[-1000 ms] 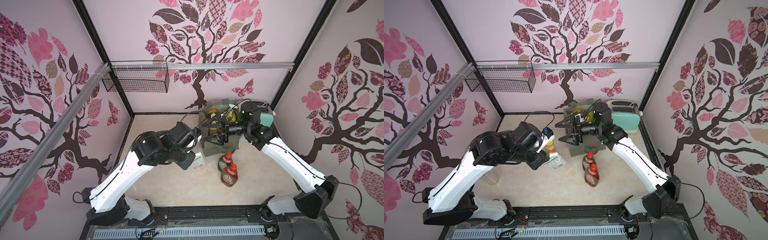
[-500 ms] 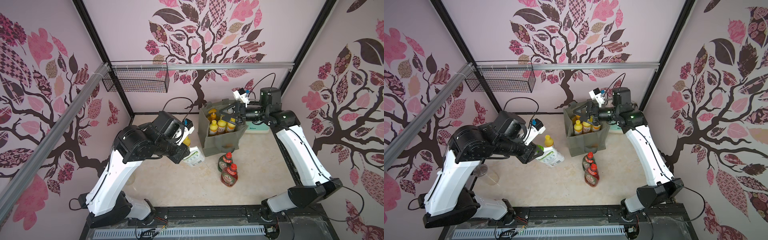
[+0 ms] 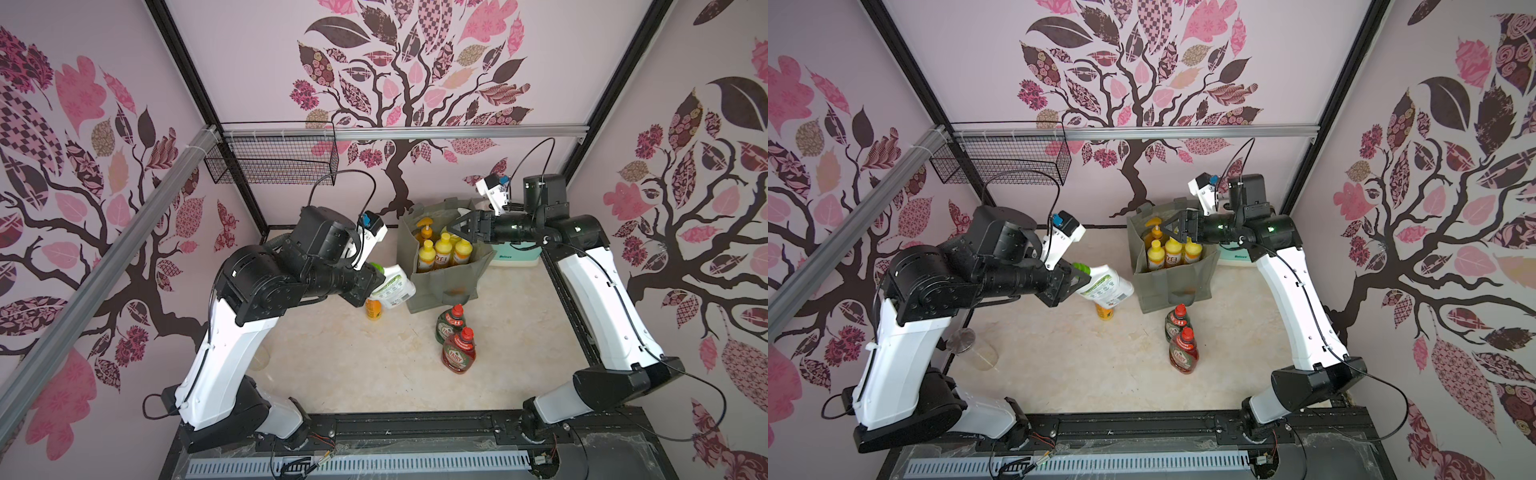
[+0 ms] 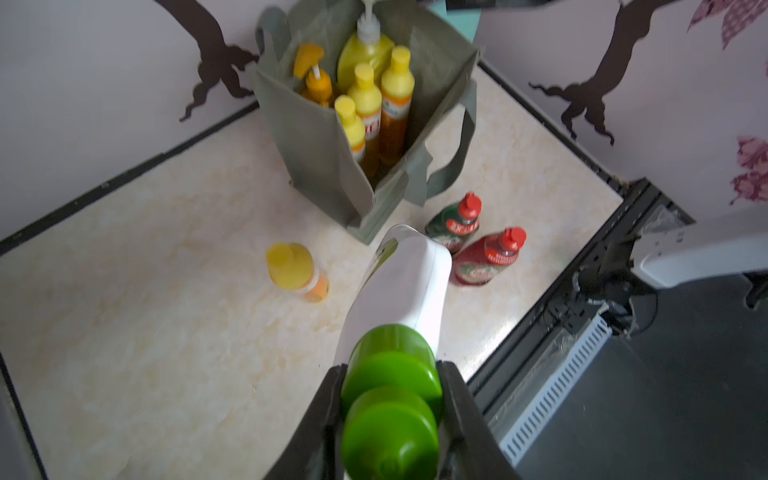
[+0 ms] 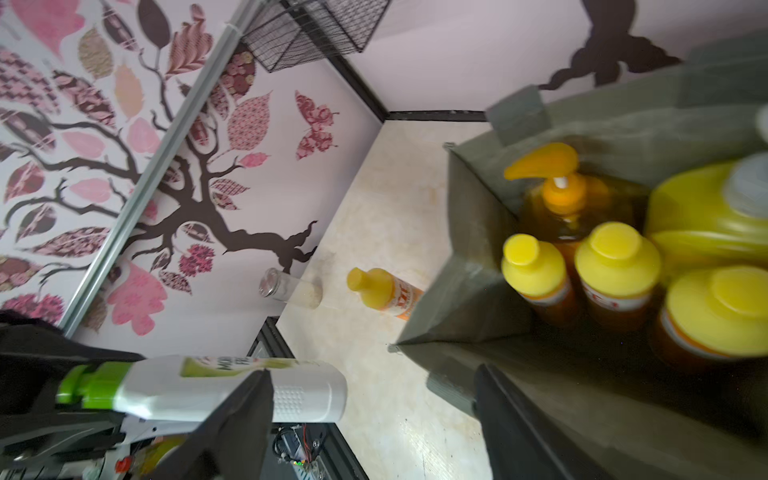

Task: Pack dish soap into the shopping bag
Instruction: Place the bottle of dish soap in the shopping bag.

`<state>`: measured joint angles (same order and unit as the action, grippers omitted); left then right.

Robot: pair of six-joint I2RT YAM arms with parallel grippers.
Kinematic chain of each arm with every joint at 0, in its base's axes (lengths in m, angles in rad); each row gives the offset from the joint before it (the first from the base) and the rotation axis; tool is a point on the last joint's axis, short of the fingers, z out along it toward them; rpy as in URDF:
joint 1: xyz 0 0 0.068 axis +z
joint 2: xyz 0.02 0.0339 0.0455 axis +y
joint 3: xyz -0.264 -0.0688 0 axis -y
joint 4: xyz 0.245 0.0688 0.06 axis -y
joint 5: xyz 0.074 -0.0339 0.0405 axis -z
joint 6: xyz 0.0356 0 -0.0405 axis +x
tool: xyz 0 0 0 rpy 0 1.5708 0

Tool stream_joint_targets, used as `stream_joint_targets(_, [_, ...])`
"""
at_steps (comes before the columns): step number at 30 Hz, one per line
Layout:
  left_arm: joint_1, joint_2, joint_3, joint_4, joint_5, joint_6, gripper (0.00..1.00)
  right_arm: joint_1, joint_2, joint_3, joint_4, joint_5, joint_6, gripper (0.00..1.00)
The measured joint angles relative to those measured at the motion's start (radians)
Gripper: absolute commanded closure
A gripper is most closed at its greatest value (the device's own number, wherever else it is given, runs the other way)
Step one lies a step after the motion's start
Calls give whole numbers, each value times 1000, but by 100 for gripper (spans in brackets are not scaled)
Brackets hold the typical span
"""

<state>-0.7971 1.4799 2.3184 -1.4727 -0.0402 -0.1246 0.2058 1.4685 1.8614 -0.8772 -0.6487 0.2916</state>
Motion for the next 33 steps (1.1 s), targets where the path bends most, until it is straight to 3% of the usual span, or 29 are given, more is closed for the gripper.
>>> stream_joint_targets(5, [3, 62, 50, 176, 8, -19, 100, -77, -105, -63, -3, 129, 54, 13])
stream_joint_targets(13, [54, 200, 84, 294, 84, -18, 100, -263, -196, -274, 91, 161, 155, 29])
stream_joint_targets(18, [95, 279, 87, 312, 128, -17, 100, -261, -109, -343, 161, 155, 174, 33])
stream_joint_targets(23, [112, 357, 119, 309, 178, 3, 100, -261, -33, -328, 168, 167, 105, 34])
stream_joint_targets(26, [111, 405, 156, 302, 205, 27, 100, -261, -16, -328, 168, 168, 85, 38])
stream_joint_targets(33, [112, 490, 227, 266, 228, 86, 100, -261, -14, -335, 186, 142, 82, 37])
